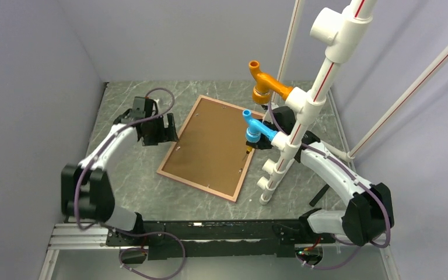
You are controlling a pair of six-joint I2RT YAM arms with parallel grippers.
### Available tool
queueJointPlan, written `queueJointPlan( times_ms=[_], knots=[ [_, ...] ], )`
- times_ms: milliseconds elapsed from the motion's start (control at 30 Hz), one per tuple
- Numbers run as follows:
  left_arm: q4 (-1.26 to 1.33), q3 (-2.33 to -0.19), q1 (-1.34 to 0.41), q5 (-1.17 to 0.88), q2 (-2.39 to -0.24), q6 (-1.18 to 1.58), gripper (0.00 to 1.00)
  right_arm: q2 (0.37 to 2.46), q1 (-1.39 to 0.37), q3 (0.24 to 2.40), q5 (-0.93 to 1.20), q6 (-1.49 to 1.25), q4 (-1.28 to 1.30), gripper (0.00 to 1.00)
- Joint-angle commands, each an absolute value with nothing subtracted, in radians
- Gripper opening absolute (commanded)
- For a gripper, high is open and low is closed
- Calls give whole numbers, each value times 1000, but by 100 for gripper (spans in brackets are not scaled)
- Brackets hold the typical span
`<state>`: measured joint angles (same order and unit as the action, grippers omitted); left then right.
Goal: Take the photo out of the frame
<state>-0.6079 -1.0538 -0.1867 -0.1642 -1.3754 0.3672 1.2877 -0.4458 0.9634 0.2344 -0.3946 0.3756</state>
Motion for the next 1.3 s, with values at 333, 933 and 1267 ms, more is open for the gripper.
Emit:
queueJointPlan(
  times_ms=[333,933,1267],
  knots=[
    [-704,-1571,-138,-268,-2004,171,66,1122,-435,843,245,-366,412,0],
    [-759,-1516,-132,-248,-2108,261,9,1095,-433,822,242,-380,415,0],
    [-630,-1211,-8,-251,-1885,550,0,1071,-433,807,265,-410,399,0]
  ],
)
